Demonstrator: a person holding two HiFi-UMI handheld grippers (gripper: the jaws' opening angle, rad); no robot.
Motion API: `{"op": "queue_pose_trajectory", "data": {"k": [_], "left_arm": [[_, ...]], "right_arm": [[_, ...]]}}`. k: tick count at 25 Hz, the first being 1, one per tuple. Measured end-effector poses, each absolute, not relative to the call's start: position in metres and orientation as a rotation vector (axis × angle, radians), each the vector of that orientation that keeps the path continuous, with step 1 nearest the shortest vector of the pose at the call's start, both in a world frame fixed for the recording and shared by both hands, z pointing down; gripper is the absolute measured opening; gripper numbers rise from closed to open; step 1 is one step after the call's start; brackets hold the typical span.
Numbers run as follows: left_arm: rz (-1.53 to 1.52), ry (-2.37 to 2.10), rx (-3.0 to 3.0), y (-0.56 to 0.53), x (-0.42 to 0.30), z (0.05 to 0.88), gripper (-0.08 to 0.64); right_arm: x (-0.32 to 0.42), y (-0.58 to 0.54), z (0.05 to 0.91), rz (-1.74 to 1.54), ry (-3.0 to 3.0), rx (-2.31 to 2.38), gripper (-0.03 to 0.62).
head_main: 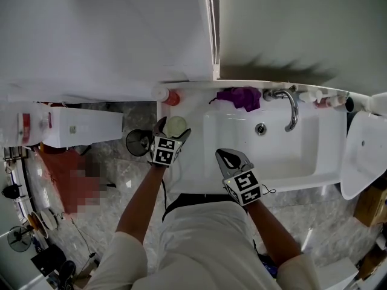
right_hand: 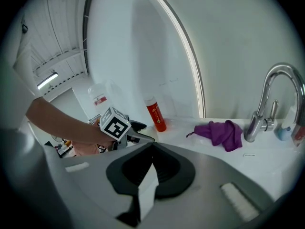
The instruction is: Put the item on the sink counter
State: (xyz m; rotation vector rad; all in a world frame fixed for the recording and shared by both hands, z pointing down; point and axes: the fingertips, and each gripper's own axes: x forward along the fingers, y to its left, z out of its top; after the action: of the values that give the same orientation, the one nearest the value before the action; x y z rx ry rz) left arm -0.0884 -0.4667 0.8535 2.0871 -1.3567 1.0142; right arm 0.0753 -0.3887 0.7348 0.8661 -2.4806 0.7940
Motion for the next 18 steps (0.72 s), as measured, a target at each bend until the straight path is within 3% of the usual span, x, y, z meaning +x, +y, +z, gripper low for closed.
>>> {"op": "queue_pose_trajectory", "data": {"k": [18], "left_arm": [[0.751, -1.531, 2.241, -0.362, -0.114, 0.69, 0.436]], "right_arm": [[0.042, -0.325, 0.668, 0.606, -2.528, 0.94, 0.011]]}}
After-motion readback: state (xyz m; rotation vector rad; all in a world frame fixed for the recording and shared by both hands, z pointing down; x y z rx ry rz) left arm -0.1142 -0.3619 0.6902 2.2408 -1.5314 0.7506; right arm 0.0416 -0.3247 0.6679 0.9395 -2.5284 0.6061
